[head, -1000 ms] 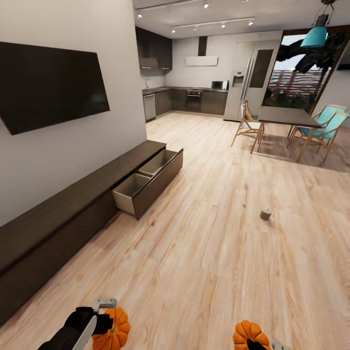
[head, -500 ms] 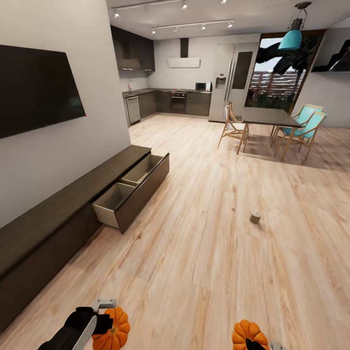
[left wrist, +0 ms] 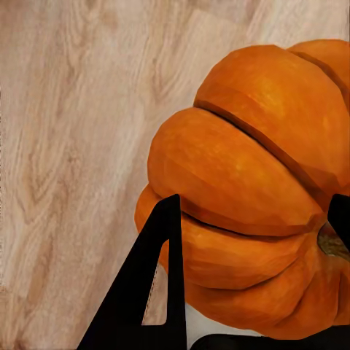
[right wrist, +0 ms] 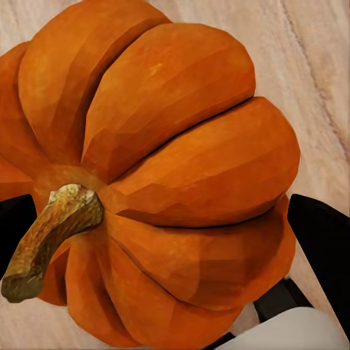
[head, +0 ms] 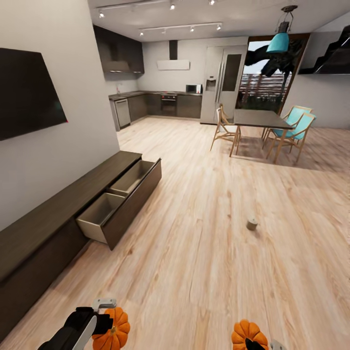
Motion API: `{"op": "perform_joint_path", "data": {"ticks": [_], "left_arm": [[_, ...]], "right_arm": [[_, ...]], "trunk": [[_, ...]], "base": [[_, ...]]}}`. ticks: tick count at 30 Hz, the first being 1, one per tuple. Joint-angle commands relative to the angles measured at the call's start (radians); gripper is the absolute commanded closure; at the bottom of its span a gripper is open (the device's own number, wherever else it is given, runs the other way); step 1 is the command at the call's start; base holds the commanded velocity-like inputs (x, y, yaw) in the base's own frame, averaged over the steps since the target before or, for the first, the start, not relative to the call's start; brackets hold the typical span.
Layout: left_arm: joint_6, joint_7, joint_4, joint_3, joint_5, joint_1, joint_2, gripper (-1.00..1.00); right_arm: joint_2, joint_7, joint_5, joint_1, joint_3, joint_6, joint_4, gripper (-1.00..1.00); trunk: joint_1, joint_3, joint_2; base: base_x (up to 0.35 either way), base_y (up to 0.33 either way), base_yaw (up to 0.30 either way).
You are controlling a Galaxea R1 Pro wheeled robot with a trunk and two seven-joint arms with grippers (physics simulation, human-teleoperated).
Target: Place each of the two pumpkins and all three candles from the living room inside a cabinet in the living room (use any cabinet), then make sure every cabinet is closed, and position the cauldron so it is next to a table in the living room.
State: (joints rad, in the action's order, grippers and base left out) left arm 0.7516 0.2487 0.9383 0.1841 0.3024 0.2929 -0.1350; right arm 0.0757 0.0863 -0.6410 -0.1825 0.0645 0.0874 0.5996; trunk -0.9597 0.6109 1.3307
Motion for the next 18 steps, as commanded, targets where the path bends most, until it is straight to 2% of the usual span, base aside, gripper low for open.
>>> {"op": "perform_joint_path", "data": {"ticks": [1, 4, 11, 18], "left_arm": [[0.000, 0.000, 0.000, 0.000, 0.000, 0.000, 0.000, 1.00], [0.000, 0.000, 0.000, 0.000, 0.000, 0.000, 0.000, 1.00], [0.000, 0.000, 0.000, 0.000, 0.000, 0.000, 0.000, 1.00], [0.000, 0.000, -0.001, 0.000, 0.000, 0.000, 0.000, 1.00]], "right_arm": [[0.000, 0.000, 0.000, 0.000, 0.000, 0.000, 0.000, 1.00], [0.000, 0.000, 0.002, 0.000, 0.000, 0.000, 0.000, 1.00], [-0.001, 0.000, 0.001, 0.000, 0.000, 0.000, 0.000, 1.00], [-0.001, -0.002, -0.003, 0.000, 0.000, 0.000, 0.000, 1.00]], "trunk": [[0.000, -0.001, 0.000], [0.000, -0.004, 0.000], [0.000, -0.009, 0.000], [0.000, -0.019, 0.000]], "base": [[0.328, 0.140, -0.215], [0.323, 0.161, -0.185], [0.319, 0.177, -0.080], [0.317, 0.181, -0.187]]}}
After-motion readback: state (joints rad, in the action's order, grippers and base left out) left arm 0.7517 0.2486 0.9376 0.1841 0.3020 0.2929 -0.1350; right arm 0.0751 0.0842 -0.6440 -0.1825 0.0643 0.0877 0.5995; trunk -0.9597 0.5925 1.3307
